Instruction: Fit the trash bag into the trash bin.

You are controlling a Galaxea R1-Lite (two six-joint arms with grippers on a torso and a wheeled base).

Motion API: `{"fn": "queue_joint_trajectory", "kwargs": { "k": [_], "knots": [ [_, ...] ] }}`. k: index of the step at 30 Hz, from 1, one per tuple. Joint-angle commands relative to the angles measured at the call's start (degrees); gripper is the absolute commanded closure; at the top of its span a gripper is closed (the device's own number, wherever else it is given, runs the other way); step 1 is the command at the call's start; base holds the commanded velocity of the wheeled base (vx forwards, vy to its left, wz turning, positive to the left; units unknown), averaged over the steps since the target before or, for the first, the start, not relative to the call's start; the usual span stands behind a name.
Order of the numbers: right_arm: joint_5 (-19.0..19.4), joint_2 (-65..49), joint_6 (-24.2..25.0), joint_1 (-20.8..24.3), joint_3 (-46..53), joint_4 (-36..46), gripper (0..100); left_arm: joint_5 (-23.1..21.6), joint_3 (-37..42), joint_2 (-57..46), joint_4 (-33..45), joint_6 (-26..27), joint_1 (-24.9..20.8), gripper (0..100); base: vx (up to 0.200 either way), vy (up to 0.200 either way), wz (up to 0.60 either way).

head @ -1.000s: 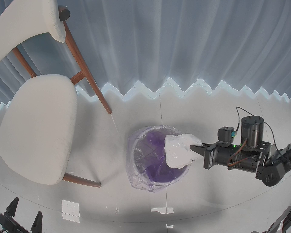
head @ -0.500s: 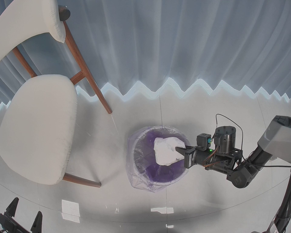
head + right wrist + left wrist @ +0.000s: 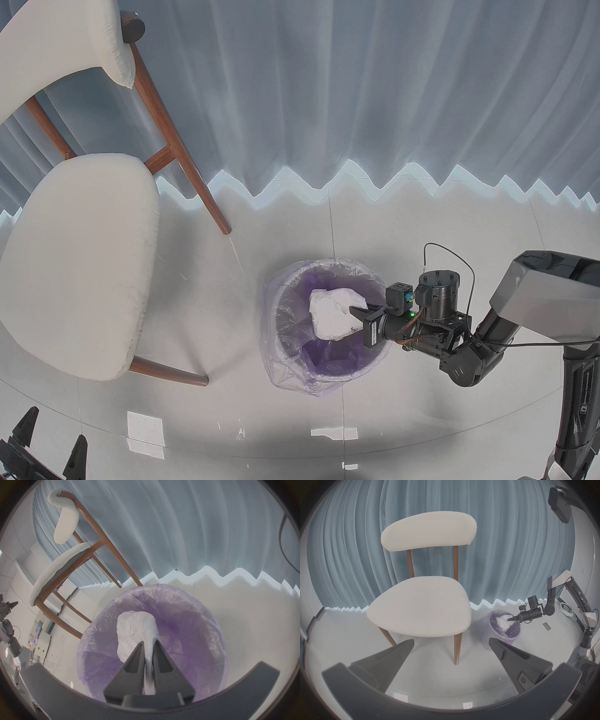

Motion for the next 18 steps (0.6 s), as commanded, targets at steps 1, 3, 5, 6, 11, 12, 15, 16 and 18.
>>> {"fn": "queue_joint_trajectory", "kwargs": {
  "k": [1,3,5,6,11,12,15,16,18],
  "knots": [
    [0.10,2.23,-0.05,-0.08,-0.76,0.02,100,-0.02,0.99,-0.85,0.00,-0.01,0.01,0,0.000,0.000,0.00],
    [0.10,2.41,-0.05,-0.17,-0.85,0.02,100,-0.02,0.99,-0.85,0.00,-0.01,0.01,0,0.000,0.000,0.00],
    [0.10,2.76,-0.05,-0.34,-1.11,0.02,100,-0.02,0.99,-0.85,0.00,-0.01,0.01,0,0.000,0.000,0.00],
    [0.10,2.85,-0.14,-0.52,-1.29,0.02,100,-0.02,0.99,-0.85,0.00,-0.01,0.01,0,0.000,0.000,0.00],
    [0.10,2.58,-0.14,-0.78,-1.38,0.11,100,0.07,0.99,-0.85,0.00,-0.27,-0.07,0,0.000,0.000,0.00],
    [0.10,2.49,-0.14,-0.78,-1.38,0.11,100,0.07,0.99,-0.85,0.00,-0.27,0.01,0,0.000,0.000,0.00],
    [0.10,2.23,-0.14,-0.78,-1.11,0.02,100,0.07,0.99,-0.85,0.00,-0.36,-0.07,0,0.000,0.000,0.00],
    [0.10,2.23,-0.14,-0.78,-1.20,-0.06,100,0.07,0.99,-0.85,-0.09,-0.27,-0.07,0,0.000,0.000,0.00],
    [0.10,1.79,-0.58,-0.78,-1.20,-0.06,100,0.07,0.99,-0.85,-0.09,-0.36,-0.07,0,0.000,0.000,0.00]
  ]
}}
